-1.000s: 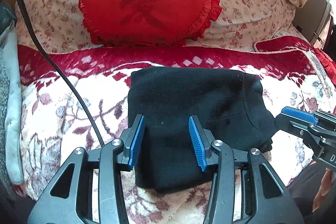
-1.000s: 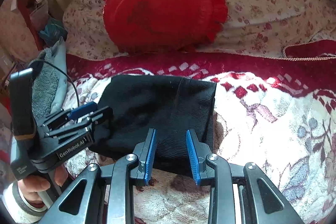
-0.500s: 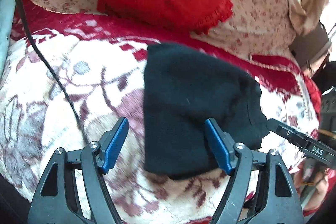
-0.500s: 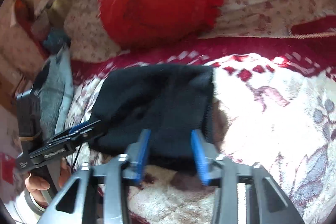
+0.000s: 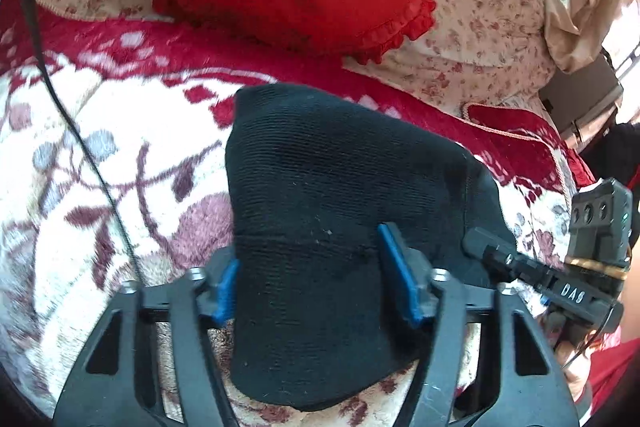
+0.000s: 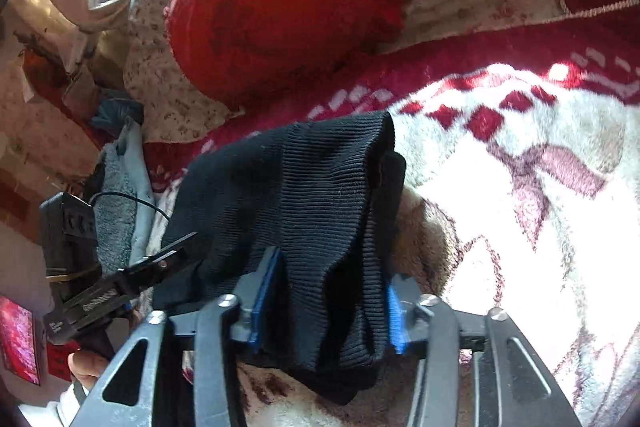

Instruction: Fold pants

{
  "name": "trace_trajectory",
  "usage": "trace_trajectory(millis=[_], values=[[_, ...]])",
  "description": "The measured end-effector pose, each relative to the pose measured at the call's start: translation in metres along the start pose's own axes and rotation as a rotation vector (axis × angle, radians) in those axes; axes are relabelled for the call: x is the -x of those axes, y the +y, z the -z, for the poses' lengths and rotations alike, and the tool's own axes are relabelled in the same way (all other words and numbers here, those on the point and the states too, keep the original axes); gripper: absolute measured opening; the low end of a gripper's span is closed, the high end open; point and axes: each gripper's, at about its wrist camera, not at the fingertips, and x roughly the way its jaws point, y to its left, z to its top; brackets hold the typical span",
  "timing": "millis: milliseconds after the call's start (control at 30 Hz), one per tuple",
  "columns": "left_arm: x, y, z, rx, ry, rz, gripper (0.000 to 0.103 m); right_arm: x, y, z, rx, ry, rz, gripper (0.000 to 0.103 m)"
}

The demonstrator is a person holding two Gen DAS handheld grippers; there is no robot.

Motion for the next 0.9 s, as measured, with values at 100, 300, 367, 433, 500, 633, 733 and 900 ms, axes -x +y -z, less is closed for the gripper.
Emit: trace_trajectory(millis=[100, 300, 367, 433, 500, 633, 733, 900], values=[[0.011, -0.006, -0.016, -0.047, -0.035, 0.003, 0.052, 0.013, 0.015, -0.012, 0.036, -0.055, -0.005, 0.036], [0.011, 0.001, -0.064, -0.055, -0.091, -0.032, 0.052, 0.007, 0.029, -0.052, 0.054, -0.105, -0.02, 0.036], [-0.007, 0.01, -0.071, -0.041, -0.05, -0.055, 0.052, -0.007, 0.028, -0.061, 0.055, -0.096, -0.005, 0.038], [-0.035, 0.023, -0.072, -0.026, 0.018, -0.107, 0.052, -0.027, 0.018, -0.068, 0.066, -0.047, 0.059, 0.042], [-0.041, 0.031, -0.069, -0.019, 0.012, -0.09, 0.061, -0.049, 0.009, -0.064, 0.089, 0.023, 0.166, 0.047], [-0.026, 0.024, -0.071, -0.075, -0.005, -0.144, 0.066, -0.027, 0.006, -0.059, 0.101, -0.01, 0.2, 0.047], [-0.015, 0.014, -0.07, -0.124, -0.042, -0.209, 0.066, -0.005, 0.025, -0.062, 0.156, -0.051, 0.252, 0.047], [-0.024, 0.008, -0.062, -0.148, -0.046, -0.261, 0.066, -0.001, 0.072, -0.058, 0.267, -0.073, 0.205, 0.033]])
